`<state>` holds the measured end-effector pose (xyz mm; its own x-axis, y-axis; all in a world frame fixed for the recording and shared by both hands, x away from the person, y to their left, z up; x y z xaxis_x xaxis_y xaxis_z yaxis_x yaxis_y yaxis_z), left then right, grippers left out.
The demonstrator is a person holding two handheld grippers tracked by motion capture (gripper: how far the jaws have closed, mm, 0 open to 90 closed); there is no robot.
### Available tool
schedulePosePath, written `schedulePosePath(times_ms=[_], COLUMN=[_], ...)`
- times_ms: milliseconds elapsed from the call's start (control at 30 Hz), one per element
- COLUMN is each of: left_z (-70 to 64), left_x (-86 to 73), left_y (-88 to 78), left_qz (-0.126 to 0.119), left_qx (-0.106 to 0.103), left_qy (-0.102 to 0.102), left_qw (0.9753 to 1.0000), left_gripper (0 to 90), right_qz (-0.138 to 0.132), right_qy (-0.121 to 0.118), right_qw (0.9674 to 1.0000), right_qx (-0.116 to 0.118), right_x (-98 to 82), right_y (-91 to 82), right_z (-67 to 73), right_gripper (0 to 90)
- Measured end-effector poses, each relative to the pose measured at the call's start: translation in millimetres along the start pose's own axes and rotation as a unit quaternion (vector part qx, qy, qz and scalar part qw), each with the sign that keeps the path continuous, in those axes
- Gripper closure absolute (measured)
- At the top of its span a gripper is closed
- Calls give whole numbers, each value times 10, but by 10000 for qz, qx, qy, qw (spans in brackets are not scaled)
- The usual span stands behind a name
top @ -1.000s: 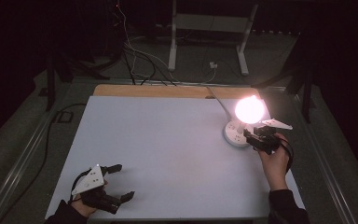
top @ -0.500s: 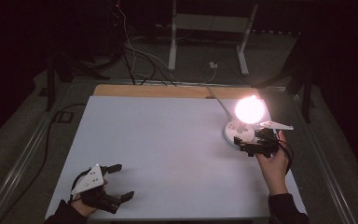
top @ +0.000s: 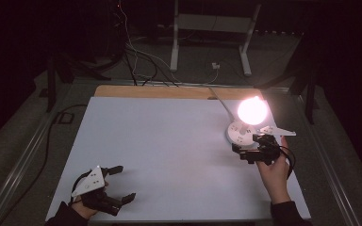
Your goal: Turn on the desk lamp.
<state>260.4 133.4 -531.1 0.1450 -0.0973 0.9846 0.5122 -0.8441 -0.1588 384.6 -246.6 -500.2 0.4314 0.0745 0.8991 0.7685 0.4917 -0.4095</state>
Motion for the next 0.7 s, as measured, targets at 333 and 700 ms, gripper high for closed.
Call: schedulePosePath(times_ms=[333,700], left_z=[-5,-14], left_x=[4,5], left_y=[-4,0], left_qz=[-11,-12], left_qx=[-3,-14], left_qy=[-3,-7], left_qw=[10000,10000], left_gripper=[4,4], right_qz=[-19,-221], right_qy=[-174,-725], right_qw=[9994,9954], right_qx=[297,588], right_x=[-73,-340], right_y=[-72,-143], right_z=[225,362], right_gripper=[0,0])
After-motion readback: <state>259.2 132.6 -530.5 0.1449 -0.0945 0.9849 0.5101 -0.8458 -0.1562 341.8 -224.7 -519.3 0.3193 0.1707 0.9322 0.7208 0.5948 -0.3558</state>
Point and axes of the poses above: each handheld gripper's, and its own axes: y roughly forward along the jaws, x roughly out of its top, z roughly to its left, the point moved 10 cm from there along y, roughly forward along the jaws, and after that the axes turned 12 degrees about -z, right-handed, at the moved point
